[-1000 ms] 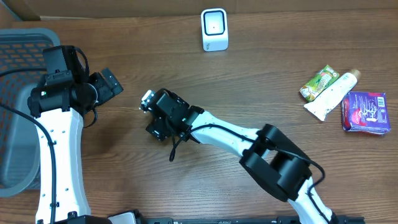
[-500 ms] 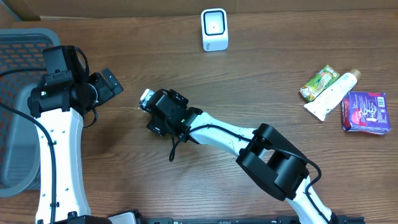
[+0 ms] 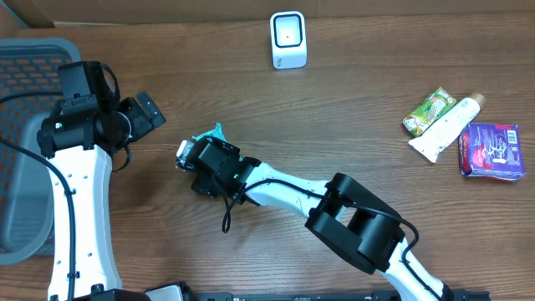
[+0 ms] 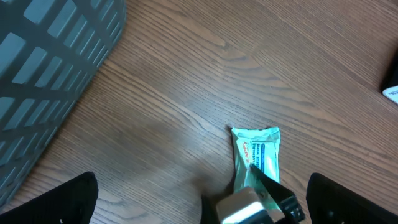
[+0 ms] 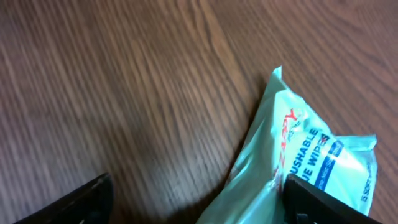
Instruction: Scan the item barcode
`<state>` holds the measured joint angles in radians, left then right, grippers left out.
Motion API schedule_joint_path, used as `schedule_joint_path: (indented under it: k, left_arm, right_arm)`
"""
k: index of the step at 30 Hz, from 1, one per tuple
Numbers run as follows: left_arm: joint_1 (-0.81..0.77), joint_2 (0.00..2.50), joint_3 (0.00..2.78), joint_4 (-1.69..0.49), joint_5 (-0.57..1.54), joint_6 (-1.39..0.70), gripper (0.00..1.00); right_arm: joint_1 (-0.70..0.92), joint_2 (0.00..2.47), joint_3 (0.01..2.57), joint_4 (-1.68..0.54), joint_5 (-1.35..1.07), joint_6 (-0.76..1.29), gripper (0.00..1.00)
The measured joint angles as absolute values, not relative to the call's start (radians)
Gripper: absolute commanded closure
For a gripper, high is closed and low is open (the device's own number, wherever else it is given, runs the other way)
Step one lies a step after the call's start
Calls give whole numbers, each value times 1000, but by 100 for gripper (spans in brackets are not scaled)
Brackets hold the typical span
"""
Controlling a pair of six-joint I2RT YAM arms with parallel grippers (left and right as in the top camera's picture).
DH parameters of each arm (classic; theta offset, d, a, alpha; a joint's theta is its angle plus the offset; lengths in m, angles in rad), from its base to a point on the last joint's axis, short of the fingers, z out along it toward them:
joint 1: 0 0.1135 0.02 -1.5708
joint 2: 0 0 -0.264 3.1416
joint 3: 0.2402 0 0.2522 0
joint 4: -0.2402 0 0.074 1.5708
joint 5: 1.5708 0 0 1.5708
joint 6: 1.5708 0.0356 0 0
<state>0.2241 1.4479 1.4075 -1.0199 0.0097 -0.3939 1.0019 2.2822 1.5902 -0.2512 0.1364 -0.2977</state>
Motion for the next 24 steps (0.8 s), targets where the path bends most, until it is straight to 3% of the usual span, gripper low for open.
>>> schedule_joint_path:
  k: [8,21,24]
  left_arm:
    - [224,1448,1407,-1020,10,-394,0]
    - [224,1448,1407,-1020,10,-394,0]
    - [224,1448,1407,-1020,10,-394,0]
  right_arm:
    - [980,2283,1606,-281,132,-305,39]
    - [891,2266,1622,-399,52,-312,44]
    - [879,2256,1622,-444,51,-313,38]
